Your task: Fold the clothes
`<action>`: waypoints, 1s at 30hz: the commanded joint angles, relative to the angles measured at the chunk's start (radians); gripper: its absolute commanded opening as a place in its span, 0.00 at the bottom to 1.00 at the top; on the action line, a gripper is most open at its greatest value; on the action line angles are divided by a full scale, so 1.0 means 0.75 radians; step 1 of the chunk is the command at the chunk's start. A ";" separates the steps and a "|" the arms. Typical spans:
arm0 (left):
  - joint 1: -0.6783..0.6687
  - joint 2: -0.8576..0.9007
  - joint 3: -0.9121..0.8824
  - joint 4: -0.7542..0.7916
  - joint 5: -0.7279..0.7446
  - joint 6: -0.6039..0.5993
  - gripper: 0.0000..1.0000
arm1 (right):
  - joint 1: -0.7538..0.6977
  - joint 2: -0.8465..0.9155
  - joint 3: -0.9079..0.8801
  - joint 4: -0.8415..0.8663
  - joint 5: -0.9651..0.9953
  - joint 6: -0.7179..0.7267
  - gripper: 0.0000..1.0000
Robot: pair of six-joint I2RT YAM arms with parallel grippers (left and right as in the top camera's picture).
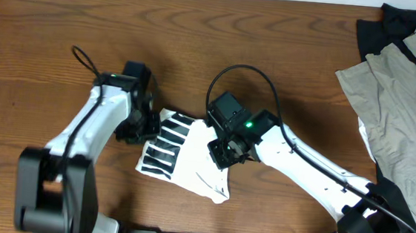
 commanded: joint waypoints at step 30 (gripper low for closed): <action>-0.383 0.176 0.021 0.269 0.058 0.439 0.19 | -0.190 -0.019 0.018 -0.134 0.199 0.387 0.22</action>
